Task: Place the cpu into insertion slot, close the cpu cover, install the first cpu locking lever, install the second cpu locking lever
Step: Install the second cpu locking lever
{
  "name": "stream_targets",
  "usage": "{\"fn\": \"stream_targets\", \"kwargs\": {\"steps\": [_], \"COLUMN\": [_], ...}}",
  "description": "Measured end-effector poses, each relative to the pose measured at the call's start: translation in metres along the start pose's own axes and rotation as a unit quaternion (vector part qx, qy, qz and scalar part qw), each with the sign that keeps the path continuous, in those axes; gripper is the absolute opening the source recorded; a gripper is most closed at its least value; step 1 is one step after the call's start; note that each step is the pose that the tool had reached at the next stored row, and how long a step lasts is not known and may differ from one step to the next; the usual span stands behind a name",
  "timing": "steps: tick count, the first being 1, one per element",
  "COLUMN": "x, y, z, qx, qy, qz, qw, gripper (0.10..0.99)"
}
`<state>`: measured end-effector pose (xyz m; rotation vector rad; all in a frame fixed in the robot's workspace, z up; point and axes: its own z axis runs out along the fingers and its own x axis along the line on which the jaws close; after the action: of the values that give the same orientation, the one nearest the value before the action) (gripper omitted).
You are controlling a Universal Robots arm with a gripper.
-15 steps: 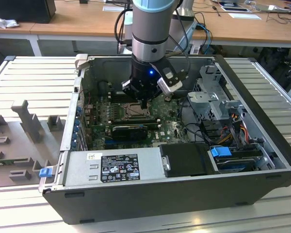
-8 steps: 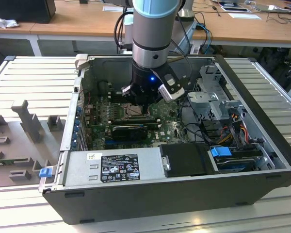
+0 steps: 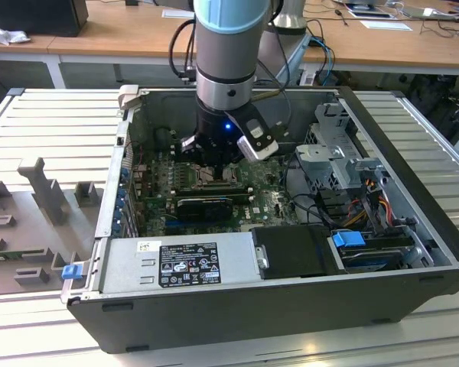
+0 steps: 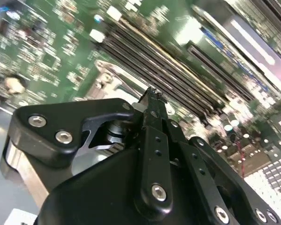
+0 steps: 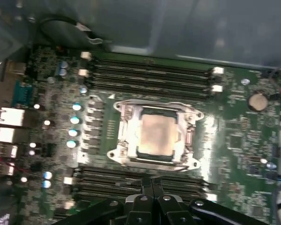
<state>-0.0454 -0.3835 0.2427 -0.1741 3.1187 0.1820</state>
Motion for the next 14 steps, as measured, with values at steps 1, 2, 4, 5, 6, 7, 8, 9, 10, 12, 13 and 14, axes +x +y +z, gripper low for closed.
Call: {"fn": "stream_targets", "kwargs": {"steps": [1,2,4,5,6,7,8,9,10,12,13,14], "x": [0.0036,0.0080,0.0134,0.0148,0.0164,0.0170,0.0174,0.0181,0.0186,0.0201,0.0210,0.0218], "y": [0.0003,0.0005,0.0007,0.0008,0.0010,0.0012,0.0015,0.0021,0.0024,0.0024,0.0023,0.0023], "z": [0.0013,0.0032,0.0071,0.0089,0.0122,0.0139,0.0162,0.0203,0.0231,0.0279,0.0293,0.0305], "qx": [0.0000,0.0000,0.0000,0.0000,0.0000,0.0000,0.0000,0.0001,0.0000,0.0000,-0.0002,-0.0006], "qy": [0.0000,0.0001,0.0000,0.0001,0.0000,0.0001,0.0001,0.0000,0.0000,0.0000,0.0000,0.0000], "qz": [0.000,0.000,0.000,0.000,0.000,0.000,0.000,0.000,0.000,0.000,0.000,0.000], "qw": [1.0000,1.0000,1.0000,1.0000,1.0000,1.0000,1.0000,1.0000,1.0000,1.0000,1.0000,1.0000], "gripper": [0.106,0.106,0.106,0.106,0.106,0.106,0.106,0.106,0.106,0.106,0.106,0.106]}}
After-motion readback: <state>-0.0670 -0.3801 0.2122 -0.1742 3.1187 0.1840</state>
